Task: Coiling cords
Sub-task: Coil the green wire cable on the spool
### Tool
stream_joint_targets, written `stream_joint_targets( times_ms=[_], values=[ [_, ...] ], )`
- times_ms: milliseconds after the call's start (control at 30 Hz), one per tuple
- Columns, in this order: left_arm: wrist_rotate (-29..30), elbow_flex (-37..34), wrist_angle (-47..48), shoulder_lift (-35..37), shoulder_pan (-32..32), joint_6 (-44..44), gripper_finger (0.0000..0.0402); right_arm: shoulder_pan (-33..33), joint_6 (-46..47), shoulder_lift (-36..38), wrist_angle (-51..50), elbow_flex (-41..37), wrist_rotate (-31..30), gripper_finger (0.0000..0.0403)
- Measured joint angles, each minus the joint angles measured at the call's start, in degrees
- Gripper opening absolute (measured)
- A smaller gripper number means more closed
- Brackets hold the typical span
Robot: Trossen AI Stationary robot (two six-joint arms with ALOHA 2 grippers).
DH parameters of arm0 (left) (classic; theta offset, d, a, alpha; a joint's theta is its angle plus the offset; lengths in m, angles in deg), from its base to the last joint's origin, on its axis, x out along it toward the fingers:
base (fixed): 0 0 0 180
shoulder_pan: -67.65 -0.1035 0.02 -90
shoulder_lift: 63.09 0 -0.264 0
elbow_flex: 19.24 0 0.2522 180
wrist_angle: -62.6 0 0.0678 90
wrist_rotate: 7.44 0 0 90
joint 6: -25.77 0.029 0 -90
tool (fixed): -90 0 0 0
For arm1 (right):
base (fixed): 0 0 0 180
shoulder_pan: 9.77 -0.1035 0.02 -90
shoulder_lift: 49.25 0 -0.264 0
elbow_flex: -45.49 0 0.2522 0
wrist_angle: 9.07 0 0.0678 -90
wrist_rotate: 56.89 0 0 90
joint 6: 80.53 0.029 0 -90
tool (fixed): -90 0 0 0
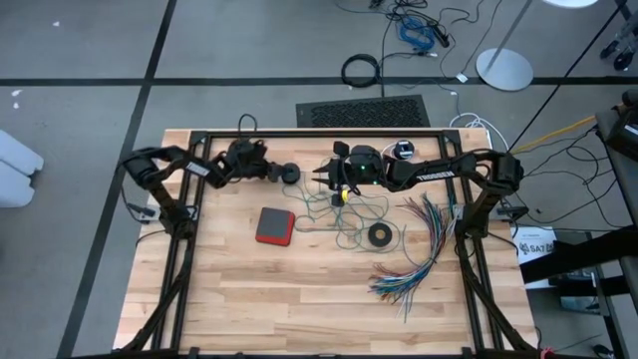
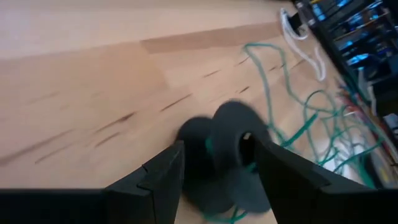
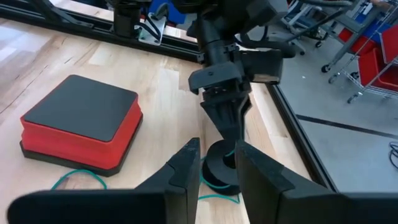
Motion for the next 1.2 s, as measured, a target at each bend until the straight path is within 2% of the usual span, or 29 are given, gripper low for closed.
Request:
stream_joint_targets(
  times_ms=[200, 400, 533, 1200],
  values=[
    [-0.2, 3.1, 0.6, -0.5, 0.9, 0.3, 0.0193, 0.0, 0.8, 0.0, -0.7, 0.0, 0.0, 0.0089],
    [0.2, 6.6, 9.7, -0.5, 2.0, 5.9, 0.0122, 0.0, 1.5, 0.0, -2.0, 0.0, 0.0, 0.0089],
    [0.8, 6.8, 10.3, -0.5, 2.8, 7.0, 0.0092, -0.1, 1.5, 0.0, -2.2, 0.0, 0.0, 0.0089],
    [-3.1, 6.8, 11.2, -0.8, 2.8, 7.9, 0.0093, -0.1, 1.5, 0.0, -4.8, 0.0, 0.0, 0.0089]
  ],
)
